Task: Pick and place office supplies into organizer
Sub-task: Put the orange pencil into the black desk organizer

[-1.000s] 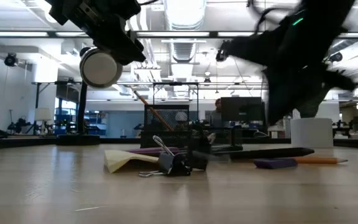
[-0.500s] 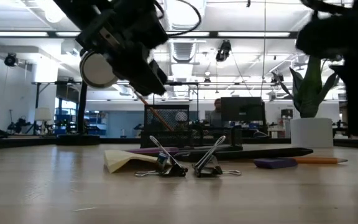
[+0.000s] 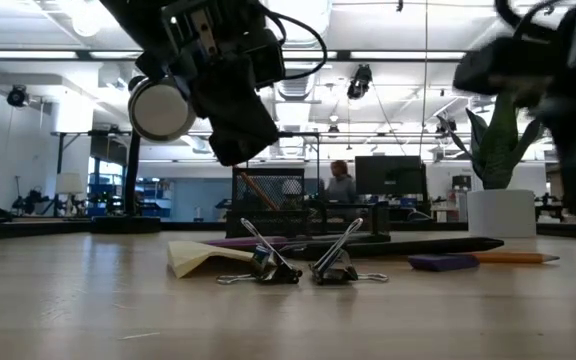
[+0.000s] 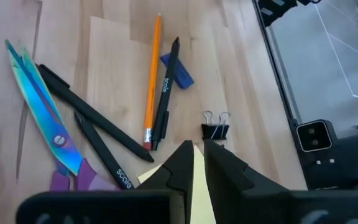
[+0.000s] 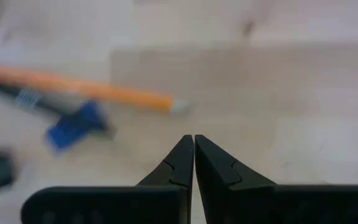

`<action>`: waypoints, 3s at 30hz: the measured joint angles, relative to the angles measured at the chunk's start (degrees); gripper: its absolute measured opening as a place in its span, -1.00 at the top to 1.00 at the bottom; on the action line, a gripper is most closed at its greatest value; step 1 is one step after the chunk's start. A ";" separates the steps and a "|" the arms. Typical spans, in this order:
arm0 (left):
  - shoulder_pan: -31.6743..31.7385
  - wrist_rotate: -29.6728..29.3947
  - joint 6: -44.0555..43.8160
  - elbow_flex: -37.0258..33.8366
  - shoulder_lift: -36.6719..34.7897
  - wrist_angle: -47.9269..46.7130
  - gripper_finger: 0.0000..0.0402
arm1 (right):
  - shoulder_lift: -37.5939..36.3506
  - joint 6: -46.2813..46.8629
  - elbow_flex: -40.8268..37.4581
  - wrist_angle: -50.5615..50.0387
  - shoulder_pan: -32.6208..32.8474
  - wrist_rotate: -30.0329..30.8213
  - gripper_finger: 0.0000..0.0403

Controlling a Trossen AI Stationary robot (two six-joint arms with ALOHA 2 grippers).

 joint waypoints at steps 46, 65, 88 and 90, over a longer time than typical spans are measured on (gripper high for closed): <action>0.04 -0.98 1.57 -0.60 -0.06 -0.08 0.89 | 0.12 -5.99 -5.98 12.49 -4.43 -3.05 0.96; -2.23 -2.99 9.04 -1.30 0.27 -0.03 0.89 | 0.12 -5.97 -6.83 11.79 -4.45 -3.03 0.96; -3.10 -9.73 6.01 -1.19 0.57 2.94 0.81 | -2.43 -21.76 -6.59 7.44 -15.71 -2.33 0.96; -3.10 -9.69 4.81 -1.29 0.57 3.02 0.81 | -2.58 -21.98 -6.59 6.39 -15.72 -3.37 0.96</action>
